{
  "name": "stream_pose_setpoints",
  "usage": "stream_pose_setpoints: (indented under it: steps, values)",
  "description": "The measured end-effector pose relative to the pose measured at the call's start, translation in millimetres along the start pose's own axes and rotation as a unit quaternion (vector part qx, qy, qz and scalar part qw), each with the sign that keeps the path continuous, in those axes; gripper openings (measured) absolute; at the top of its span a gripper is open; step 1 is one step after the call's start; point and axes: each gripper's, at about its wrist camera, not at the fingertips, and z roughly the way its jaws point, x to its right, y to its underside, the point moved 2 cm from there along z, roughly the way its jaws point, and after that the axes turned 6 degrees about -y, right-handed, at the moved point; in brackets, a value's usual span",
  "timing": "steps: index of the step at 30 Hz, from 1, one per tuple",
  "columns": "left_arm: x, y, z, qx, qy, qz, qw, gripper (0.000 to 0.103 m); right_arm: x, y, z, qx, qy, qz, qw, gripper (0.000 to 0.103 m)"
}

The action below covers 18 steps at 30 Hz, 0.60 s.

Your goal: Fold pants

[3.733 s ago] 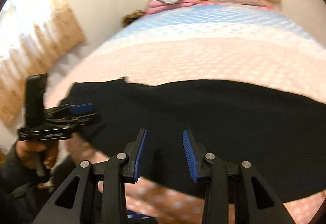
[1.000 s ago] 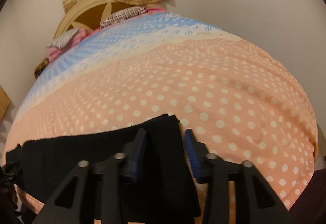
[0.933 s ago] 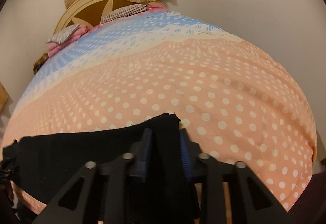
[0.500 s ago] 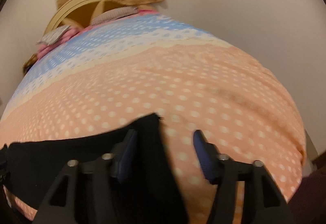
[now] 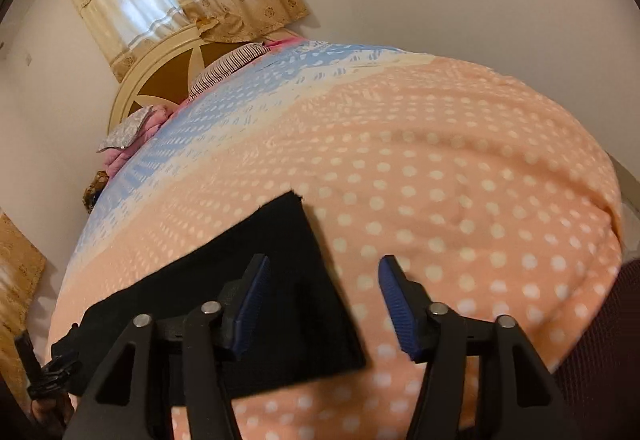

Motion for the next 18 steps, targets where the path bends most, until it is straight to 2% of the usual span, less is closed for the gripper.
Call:
stream_pose_setpoints:
  steps: [4,8,14,18]
  values:
    - [-12,4,1,-0.003,-0.004,-0.019,0.9998,0.096,11,16,-6,-0.015,-0.001,0.033,0.999,0.050]
    - [-15,8,4,-0.006,-0.012,-0.019,0.9997,0.096,34,24,0,-0.029,-0.031,0.075,0.996,0.044]
    - [-12,8,6,-0.009,-0.019,-0.017,0.9996,0.096,35,30,2,-0.047,-0.076,0.084,0.993,0.040]
    - [-11,7,8,-0.010,-0.023,-0.013,0.9996,0.096,28,35,5,-0.054,-0.080,0.071,0.993,0.040]
